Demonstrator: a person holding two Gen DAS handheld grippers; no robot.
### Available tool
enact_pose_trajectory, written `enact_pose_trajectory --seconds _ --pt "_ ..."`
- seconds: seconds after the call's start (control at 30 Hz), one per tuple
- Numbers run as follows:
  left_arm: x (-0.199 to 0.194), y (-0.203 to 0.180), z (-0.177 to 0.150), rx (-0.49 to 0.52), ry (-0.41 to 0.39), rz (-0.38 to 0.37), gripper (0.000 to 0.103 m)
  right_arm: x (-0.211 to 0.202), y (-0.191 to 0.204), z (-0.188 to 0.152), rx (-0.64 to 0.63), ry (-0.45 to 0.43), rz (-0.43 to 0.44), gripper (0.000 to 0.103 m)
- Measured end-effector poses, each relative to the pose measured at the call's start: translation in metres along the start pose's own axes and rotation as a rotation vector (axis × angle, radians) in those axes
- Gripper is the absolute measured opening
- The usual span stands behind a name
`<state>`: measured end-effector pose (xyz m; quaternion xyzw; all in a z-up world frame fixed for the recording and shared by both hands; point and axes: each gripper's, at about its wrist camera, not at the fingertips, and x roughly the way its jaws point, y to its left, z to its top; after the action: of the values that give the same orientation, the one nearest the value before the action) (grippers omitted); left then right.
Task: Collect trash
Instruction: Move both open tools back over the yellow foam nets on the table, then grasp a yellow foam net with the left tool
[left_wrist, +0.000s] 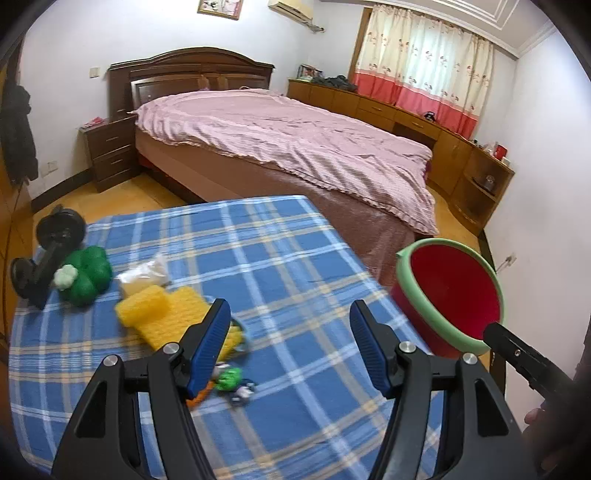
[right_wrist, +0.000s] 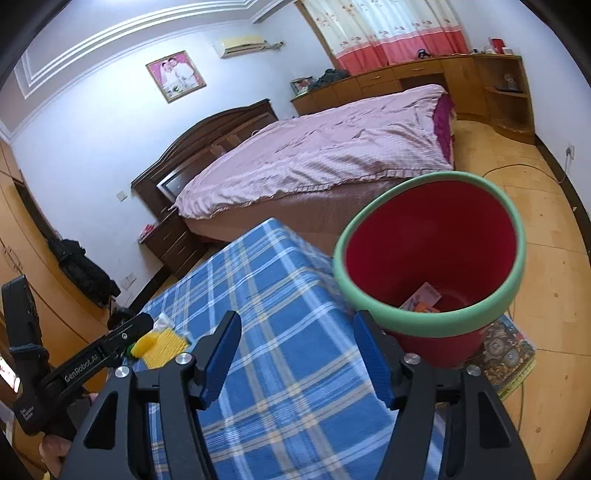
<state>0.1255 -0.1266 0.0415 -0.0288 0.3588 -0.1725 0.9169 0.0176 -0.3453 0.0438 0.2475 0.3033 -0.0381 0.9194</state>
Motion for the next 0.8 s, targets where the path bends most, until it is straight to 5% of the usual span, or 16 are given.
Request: enact_pose_trajectory --seconds 0.53,0.8 --pt "0.004 0.093 0.003 -0.064 0.022 0.118 0.067 0.034 0.046 -0.017 -0.058 0.081 0.035 0.072" --pt "0.03 0.12 0.0 -0.076 0.062 0.114 0.067 0.054 0.055 -0.022 -0.067 0.127 0.022 0.072"
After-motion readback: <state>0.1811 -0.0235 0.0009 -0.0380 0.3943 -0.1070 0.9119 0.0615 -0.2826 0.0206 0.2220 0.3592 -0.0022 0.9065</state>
